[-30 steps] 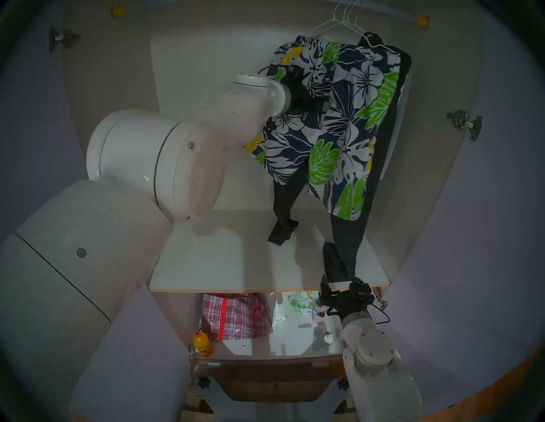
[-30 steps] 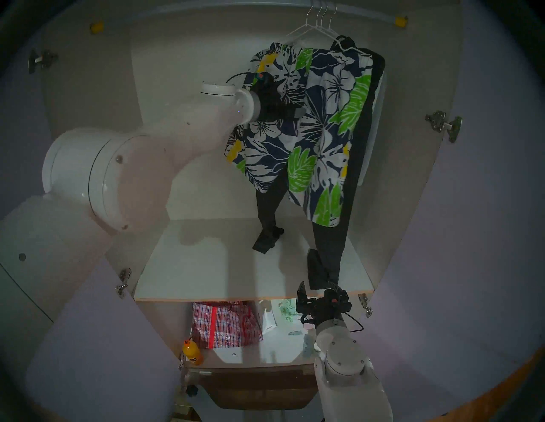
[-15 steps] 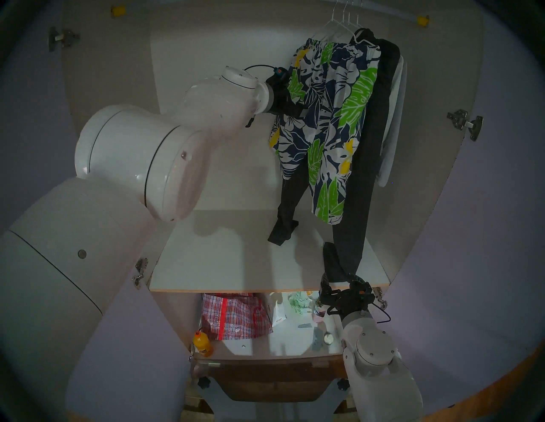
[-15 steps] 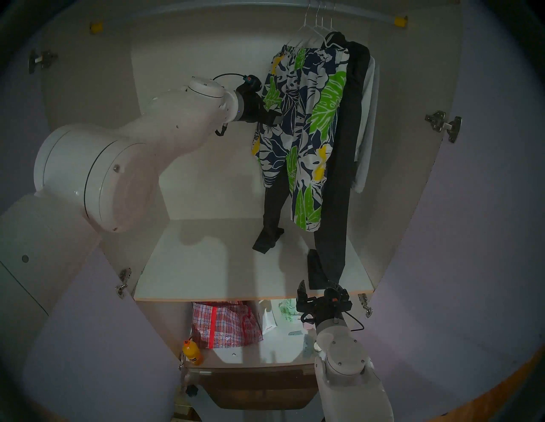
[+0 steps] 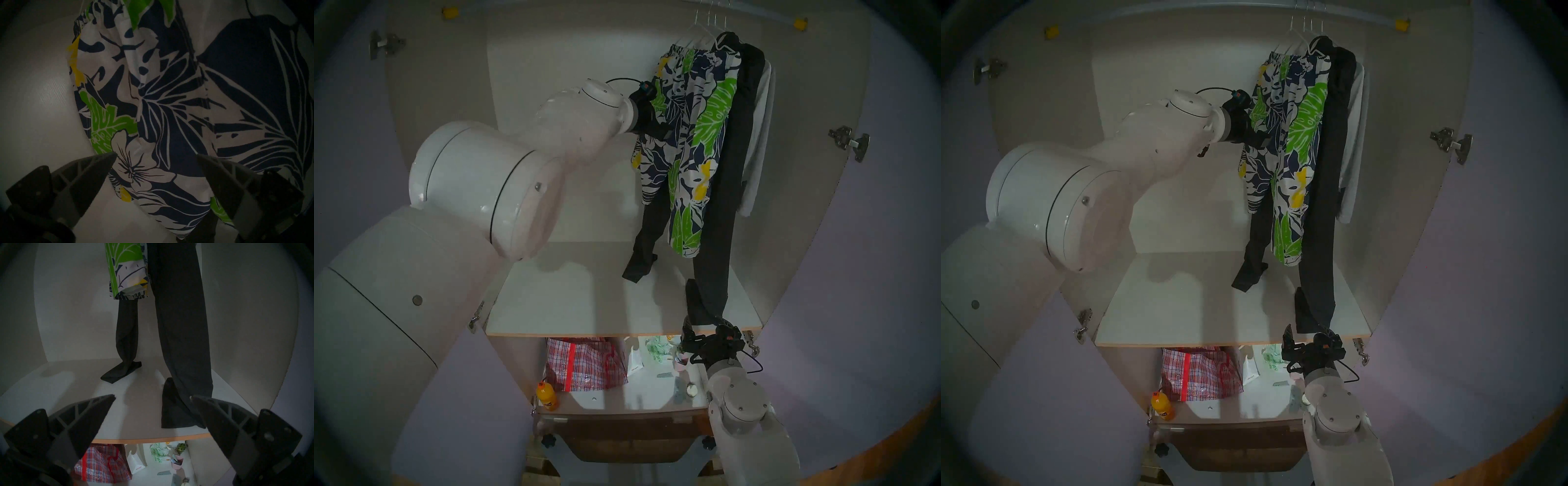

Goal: Move and arrange clothes and pants in the wardrobe

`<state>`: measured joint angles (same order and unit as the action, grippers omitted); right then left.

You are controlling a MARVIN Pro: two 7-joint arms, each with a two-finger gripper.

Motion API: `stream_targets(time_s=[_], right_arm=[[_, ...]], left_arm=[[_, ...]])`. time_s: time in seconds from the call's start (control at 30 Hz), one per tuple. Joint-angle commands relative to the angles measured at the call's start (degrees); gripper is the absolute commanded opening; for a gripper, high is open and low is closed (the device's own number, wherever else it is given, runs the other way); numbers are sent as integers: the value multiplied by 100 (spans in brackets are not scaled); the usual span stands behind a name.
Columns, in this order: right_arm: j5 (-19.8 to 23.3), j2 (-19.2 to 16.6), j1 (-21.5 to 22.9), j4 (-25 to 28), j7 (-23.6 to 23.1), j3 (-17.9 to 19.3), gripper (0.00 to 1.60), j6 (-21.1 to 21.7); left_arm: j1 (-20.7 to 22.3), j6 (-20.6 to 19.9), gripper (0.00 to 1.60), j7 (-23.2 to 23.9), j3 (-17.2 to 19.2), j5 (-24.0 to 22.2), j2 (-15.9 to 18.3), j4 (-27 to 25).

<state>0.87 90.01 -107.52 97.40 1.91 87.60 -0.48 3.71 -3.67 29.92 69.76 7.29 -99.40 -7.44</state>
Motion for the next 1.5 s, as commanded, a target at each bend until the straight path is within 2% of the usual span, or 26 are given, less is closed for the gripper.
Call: stream_targets(time_s=[0.0,0.23,0.43,0.57,0.77,1.07,1.23,1.33,1.4,1.47], right_arm=[[-1,2,60,109,-3,-4,160,-37],[-1,2,72,96,-1,-5,160,-42],[-1,1,80,94,0,-6,160,-44],[-1,1,83,106,1,-6,160,-48],[0,0,84,136,1,-8,160,-56],[-1,-5,32,274,-3,-11,160,-78],[-1,-13,-45,397,-7,-14,160,-82],[0,-16,-76,442,-8,-15,160,-77],[1,-20,-113,495,-11,-16,160,-66],[2,-23,-130,520,-12,-16,160,-59]], left_arm=[[200,116,160,9,-43,28,-283,-191],[200,165,160,64,-91,66,-746,-204],[210,236,160,165,-142,98,-924,-220],[219,273,160,197,-171,128,-874,-210],[180,401,160,232,-256,226,-429,-145],[171,669,160,275,-491,480,604,-119],[63,1004,160,239,-594,569,1111,-172],[22,1146,160,164,-663,642,1271,-192],[-42,1355,160,58,-624,593,1488,-198],[-90,1449,160,145,-510,470,1590,-182]])
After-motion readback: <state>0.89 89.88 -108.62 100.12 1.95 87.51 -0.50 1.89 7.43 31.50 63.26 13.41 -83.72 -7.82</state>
